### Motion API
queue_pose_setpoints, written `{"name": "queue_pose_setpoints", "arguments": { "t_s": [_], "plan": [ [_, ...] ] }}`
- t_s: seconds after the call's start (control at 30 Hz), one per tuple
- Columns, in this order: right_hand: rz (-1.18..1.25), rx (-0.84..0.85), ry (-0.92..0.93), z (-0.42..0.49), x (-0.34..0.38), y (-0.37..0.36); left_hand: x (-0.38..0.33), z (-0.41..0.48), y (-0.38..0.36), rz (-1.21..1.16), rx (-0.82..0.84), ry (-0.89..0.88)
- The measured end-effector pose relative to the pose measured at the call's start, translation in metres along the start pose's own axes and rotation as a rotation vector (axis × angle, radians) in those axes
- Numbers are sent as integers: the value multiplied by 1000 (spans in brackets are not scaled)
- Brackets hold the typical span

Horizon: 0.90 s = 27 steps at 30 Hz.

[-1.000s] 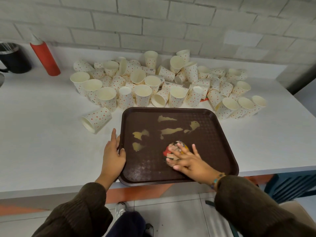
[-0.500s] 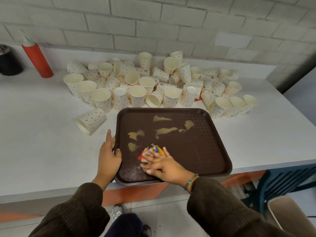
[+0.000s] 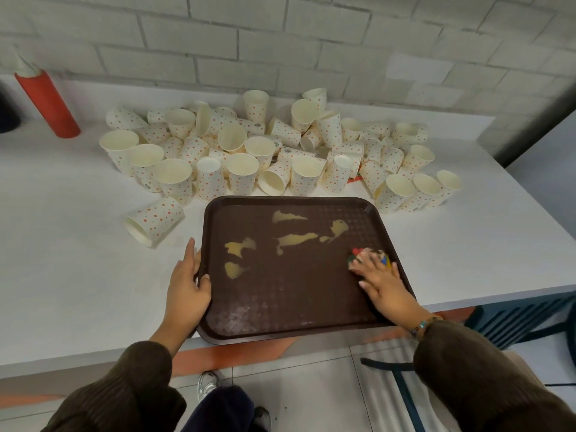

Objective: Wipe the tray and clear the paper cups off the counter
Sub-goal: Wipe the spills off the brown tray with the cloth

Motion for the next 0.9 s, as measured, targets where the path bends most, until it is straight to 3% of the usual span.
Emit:
{"name": "queue_pose_setpoints", "arguments": {
  "t_s": [0.23,0.37,0.6,0.73,0.9],
  "plan": [
    [260,-242,-349,55,-32,19,-7,-1,-1,4,3,-27],
    [400,-237,-437,98,-31,25,-8,0,0,22,9,-44],
    [343,-193,-200,123,26,21,-13,-2,-2,5,-1,-31],
    [309,-232,39,94,93,8,-12,-1,-4,-26,7,-34],
    [-11,-171,215,64,126,-21,-12,-3,-4,-76,14,3]
  ]
}}
Point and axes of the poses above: each hand's wrist, its own z-axis towards the middle knuckle, its own y-axis out of the back of the hand, x = y × z, the point moved 10 cm from there along z, towards the middle knuckle, and after that the axes turned 1 degree about -z, right-handed, at the moved point
